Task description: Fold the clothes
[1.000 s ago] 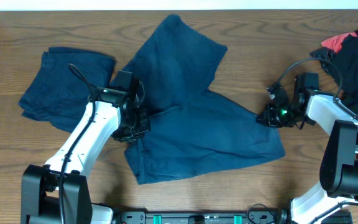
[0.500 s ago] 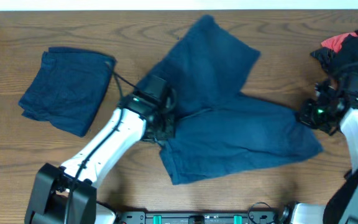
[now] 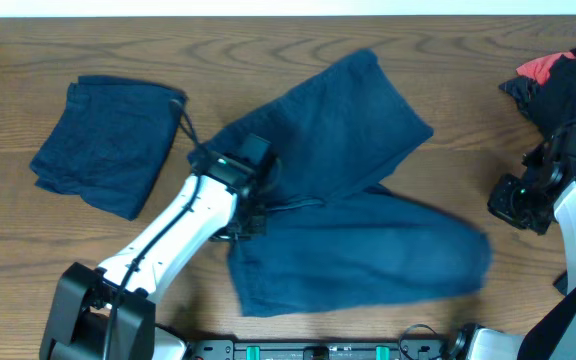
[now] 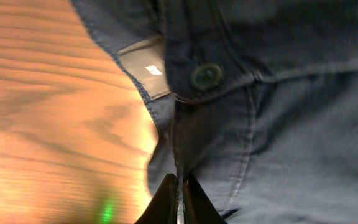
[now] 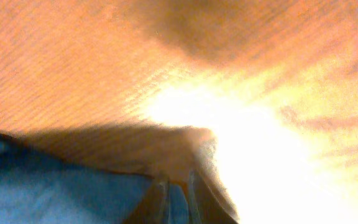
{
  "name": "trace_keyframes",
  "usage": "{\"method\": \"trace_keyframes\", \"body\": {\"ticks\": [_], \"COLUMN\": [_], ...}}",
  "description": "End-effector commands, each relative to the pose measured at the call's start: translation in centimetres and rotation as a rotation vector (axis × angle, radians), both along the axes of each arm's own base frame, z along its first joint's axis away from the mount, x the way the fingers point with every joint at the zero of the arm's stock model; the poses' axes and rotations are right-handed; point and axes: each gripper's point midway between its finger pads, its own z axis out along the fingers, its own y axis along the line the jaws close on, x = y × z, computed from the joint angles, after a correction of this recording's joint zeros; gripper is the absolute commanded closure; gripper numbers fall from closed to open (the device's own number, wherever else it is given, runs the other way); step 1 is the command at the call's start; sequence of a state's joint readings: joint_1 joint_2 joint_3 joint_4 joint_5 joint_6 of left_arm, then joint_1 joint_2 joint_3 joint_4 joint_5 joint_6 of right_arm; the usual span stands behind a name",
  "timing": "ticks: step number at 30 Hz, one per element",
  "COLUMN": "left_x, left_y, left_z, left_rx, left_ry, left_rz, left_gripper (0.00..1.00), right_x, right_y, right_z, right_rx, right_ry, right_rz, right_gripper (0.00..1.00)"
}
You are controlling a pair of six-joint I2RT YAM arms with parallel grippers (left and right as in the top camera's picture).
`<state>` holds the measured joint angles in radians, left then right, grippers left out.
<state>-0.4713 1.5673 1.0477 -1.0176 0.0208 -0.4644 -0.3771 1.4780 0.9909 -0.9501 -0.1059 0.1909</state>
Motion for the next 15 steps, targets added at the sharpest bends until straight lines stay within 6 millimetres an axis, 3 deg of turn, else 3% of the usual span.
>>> {"method": "trace_keyframes", "body": {"ticks": [1, 2, 4, 10, 15], "left_x": [0.8, 0.8, 0.8, 0.6, 0.4], "left_y": [1.8, 1.8, 1.8, 2.0, 2.0], "left_z": [0.1, 0.1, 0.1, 0.1, 0.1], "left_rx": [0.069, 0.068, 0.069, 0.075, 0.078], "left_ry": [-0.030, -0.030, -0.030, -0.021, -0.017], "left_rz": [0.054, 0.057, 0.058, 0.070, 0.080], "left_gripper": [0.94, 0.94, 0.94, 0.94, 0.94], "right_x": [0.0, 0.1, 1.1, 6.3, 9.5], "right_y": [-0.5, -0.4, 0.0, 3.0, 4.1], "right_z": [0.6, 0.7, 0.9, 2.4, 1.3], "right_rx": [-0.021, -0.015, 0.007, 0.077, 0.063], "right_ry": [-0.006, -0.011, -0.055, -0.294, -0.359], "right_rz": [-0.016, -0.014, 0.002, 0.220, 0.303], "right_gripper": [0.62, 0.55, 0.49, 0.53, 0.55]}}
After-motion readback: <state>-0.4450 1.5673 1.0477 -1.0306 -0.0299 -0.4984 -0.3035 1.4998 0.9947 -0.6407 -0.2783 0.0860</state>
